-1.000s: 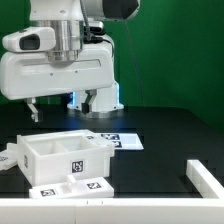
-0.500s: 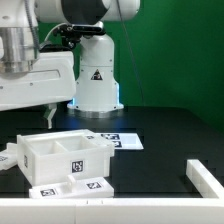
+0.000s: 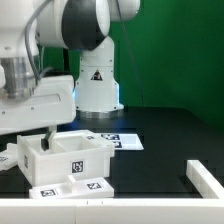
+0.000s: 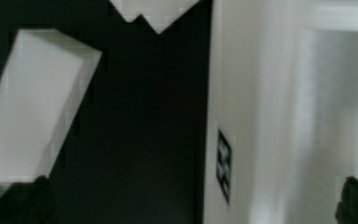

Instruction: Assemble cabinet

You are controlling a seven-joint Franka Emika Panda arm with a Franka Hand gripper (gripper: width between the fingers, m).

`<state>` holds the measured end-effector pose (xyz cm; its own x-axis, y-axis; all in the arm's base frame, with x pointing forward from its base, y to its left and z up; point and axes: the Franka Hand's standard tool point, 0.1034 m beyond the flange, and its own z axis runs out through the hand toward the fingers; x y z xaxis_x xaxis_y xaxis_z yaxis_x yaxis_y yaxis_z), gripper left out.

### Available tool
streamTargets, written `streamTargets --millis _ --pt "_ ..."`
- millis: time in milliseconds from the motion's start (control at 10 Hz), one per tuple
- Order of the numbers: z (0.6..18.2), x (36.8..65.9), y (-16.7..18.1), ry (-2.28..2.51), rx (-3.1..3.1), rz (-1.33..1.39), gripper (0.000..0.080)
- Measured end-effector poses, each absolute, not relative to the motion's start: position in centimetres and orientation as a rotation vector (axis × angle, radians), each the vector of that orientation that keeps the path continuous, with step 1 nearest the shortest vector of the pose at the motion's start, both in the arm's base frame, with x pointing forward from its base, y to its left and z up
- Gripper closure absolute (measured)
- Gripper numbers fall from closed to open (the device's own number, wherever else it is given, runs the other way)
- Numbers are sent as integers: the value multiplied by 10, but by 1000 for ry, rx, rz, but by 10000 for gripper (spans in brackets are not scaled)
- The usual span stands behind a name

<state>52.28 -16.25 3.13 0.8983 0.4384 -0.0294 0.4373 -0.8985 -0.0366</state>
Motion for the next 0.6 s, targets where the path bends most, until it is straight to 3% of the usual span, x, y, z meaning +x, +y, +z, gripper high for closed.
streamTargets --millis 400,600 --pt "30 525 -163 -705 -3042 39 4" --pt "30 525 -163 -705 -3042 39 289"
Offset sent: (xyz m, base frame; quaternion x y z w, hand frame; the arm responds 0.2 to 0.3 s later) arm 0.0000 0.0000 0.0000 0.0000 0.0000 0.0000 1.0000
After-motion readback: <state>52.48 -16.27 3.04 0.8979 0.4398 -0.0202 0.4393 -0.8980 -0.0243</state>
